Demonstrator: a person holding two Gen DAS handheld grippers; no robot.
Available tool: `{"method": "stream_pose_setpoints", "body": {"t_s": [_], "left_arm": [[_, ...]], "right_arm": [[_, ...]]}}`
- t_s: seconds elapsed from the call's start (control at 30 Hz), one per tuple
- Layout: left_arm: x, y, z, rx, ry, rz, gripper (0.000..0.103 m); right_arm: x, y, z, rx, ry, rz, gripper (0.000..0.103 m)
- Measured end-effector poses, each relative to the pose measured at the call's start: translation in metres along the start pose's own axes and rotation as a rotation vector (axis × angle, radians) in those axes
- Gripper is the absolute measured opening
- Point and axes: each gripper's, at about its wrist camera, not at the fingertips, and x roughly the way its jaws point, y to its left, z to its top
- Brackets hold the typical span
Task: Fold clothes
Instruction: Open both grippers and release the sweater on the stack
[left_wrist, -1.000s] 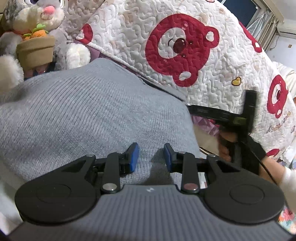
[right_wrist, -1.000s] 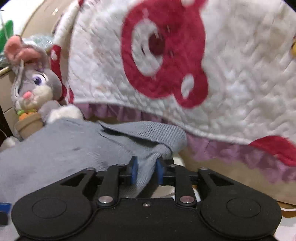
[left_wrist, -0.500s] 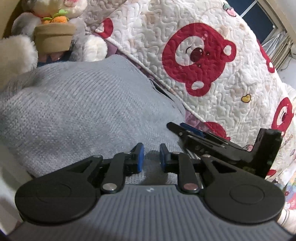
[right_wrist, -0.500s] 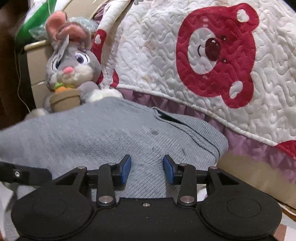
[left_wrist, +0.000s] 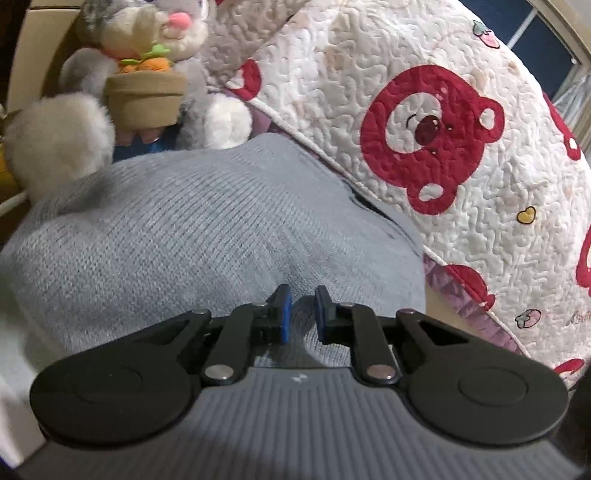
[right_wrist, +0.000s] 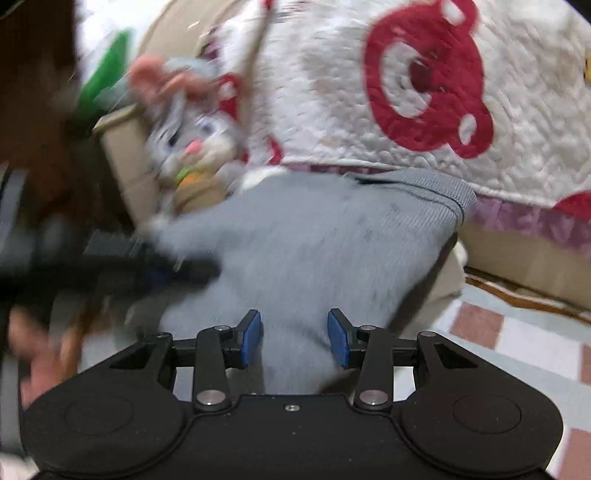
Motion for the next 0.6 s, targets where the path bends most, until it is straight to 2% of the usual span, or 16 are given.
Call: {"method": "stream_pose_setpoints", "body": {"t_s": [0.03,0.07,0.1,0.13,0.17,0.27,0.37,0.4,0.53,0.6], "left_arm": [[-0.006,-0.005,-0.003,0.025,-0.004,0.028,0.015],[-0.011,-0.011,-0.006,0.051,-0.008,0.056,0.023],[-0.018,-0.018,-0.011,0.083,-0.029,0.114,0.048],[-0.026,-0.025,-0.018,0.121,-0.061,0.188,0.063],[-0.032,-0.027,-0.025,0.152,-0.076,0.244,0.085],[-0.052,-0.033,-0.05,0.235,-0.076,0.316,0.088],[-0.063,-0.039,-0.078,0.213,-0.022,0.328,0.094],[-0.067,-0.042,-0.088,0.202,-0.003,0.332,0.095],[-0.081,-0.059,-0.112,0.145,0.107,0.312,0.095],[-0.091,-0.073,-0.12,0.169,0.128,0.306,0.095]], "right_arm": [[-0.007,0.0,-0.008,0.009,0.03,0.037,0.047],[-0.013,-0.001,-0.016,0.018,0.06,0.073,0.05],[-0.02,-0.003,-0.026,0.025,0.082,0.091,0.048],[-0.026,-0.005,-0.037,0.033,0.104,0.109,0.048],[-0.033,-0.008,-0.047,0.041,0.126,0.127,0.047],[-0.067,-0.024,-0.06,0.062,0.086,0.063,0.048],[-0.094,-0.04,-0.058,0.079,0.059,0.016,0.052],[-0.102,-0.045,-0.056,0.091,0.049,0.003,0.057],[-0.136,-0.042,-0.051,0.062,0.021,-0.042,0.062],[-0.149,-0.036,-0.047,0.025,0.016,-0.066,0.063]]}}
